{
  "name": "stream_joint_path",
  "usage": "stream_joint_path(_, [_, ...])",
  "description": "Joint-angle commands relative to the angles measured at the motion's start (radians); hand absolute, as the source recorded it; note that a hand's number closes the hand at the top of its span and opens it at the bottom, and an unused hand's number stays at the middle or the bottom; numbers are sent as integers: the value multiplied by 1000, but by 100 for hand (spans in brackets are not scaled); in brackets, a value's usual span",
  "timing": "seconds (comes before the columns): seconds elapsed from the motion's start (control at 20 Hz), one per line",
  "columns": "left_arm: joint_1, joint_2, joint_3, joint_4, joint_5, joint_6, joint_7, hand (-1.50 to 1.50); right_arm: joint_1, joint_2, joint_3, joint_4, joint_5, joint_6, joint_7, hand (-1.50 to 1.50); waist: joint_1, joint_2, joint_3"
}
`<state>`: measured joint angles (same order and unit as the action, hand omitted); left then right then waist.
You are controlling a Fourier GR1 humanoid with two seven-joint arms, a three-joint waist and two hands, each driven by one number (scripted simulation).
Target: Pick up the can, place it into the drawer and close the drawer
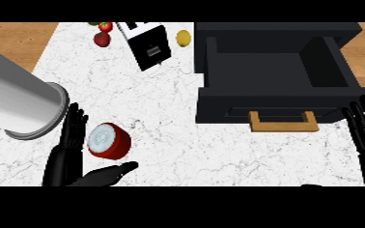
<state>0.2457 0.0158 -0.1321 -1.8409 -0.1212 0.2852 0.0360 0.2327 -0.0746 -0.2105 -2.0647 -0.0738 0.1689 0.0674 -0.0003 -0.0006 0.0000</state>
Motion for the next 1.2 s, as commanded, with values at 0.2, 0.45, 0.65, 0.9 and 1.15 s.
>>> stream_joint_path(0.2, [22, 20, 65, 78, 42, -27, -79, -150, 33, 53, 32, 16, 62, -3, -51, -150, 0, 0, 0])
stream_joint_path(0.45, [9, 16, 113, 261, 94, -66, -255, -150, -50, 27, -4, 103, 48, -1, -71, -150, 1, 1, 0])
stream_joint_path(0.65, [-25, 66, 181, 319, 133, -115, -270, -150, 43, 58, 7, 51, 68, 17, -117, -150, -1, 0, 0])
stream_joint_path(0.9, [23, 38, 157, 307, 130, -119, -286, -150, 86, 73, 32, 21, 65, 17, -124, -150, -1, 0, 0])
stream_joint_path(1.15, [-19, 23, 174, 402, 126, -111, -335, -150, -22, 34, -26, 27, 44, 10, -39, -150, 0, 0, 0])
